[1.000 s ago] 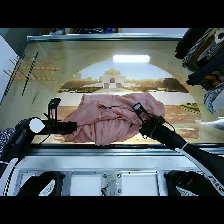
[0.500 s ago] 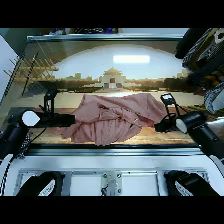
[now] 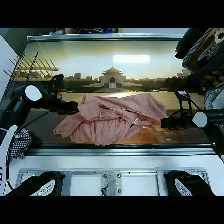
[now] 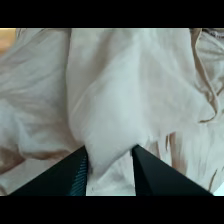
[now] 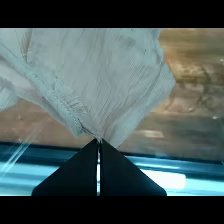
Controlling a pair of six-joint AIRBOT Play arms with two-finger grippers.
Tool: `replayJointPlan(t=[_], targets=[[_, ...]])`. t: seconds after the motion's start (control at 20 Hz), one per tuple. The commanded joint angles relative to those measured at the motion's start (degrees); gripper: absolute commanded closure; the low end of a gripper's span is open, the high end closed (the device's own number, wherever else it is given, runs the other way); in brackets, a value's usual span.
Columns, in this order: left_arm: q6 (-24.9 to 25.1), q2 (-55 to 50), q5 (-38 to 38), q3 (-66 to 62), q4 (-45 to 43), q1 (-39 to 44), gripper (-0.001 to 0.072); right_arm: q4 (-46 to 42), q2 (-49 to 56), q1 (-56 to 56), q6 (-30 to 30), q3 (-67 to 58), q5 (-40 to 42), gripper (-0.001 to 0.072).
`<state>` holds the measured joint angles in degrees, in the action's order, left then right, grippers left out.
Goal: Fold the clothes and pants, and hang the long-sleeved shirts on hangers.
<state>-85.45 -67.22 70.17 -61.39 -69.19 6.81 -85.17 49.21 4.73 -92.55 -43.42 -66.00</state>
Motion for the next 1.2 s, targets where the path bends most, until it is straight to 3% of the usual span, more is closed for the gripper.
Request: replayJointPlan(t=[0.0, 0.05, 0.1, 0.4, 0.45, 0.5, 0.55, 0.8, 0.95, 1.15], targets=[[-0.5, -2.4, -0.2, -3.5, 0.3, 1.6, 0.0460, -6.7, 1.3, -0.5, -2.7, -0.2, 4.4, 0.0704], [-0.5, -2.4, -0.1, -3.8, 0.3, 2.6, 0.0631, -9.1, 2.7, -0.9, -3.5, -0.2, 6.0, 0.0705], [-0.5, -2.4, -0.3, -3.7, 0.1, 3.9, 0.0702, -9.2, 4.6, -2.2, -3.5, -0.2, 8.0, 0.0704], [-0.5, -2.4, -0.2, -3.7, -0.3, 7.4, 0.0702, -8.7, 13.0, -7.1, -4.7, -0.3, 18.4, 0.0680], [-0.5, -2.4, -0.1, -3.7, -0.3, 7.3, 0.0702, -8.7, 12.3, -7.1, -4.7, -0.4, 19.1, 0.0499], [-0.5, -2.4, 0.1, -3.7, -0.3, 7.1, 0.0702, -8.7, 11.3, -7.1, -4.3, -0.6, 19.2, 0.0250], [-0.5, -2.4, 0.2, -3.7, -0.3, 6.8, 0.0702, -8.6, 9.7, -7.0, -3.1, -0.7, 18.5, 0.0118], [-0.5, -2.4, 0.2, -3.7, -0.3, 6.6, 0.0702, -2.9, 2.4, -5.2, -3.1, -0.3, 8.6, 0.0126], [-0.5, -2.4, -0.2, -3.7, -0.3, 7.0, 0.0702, -2.9, 2.2, 2.5, -6.8, 1.5, 6.6, 0.0128], [-0.5, -2.4, -0.3, -3.7, -0.3, 7.0, 0.0702, -12.2, 2.7, 17.7, -15.6, 4.3, 7.6, 0.0129]])
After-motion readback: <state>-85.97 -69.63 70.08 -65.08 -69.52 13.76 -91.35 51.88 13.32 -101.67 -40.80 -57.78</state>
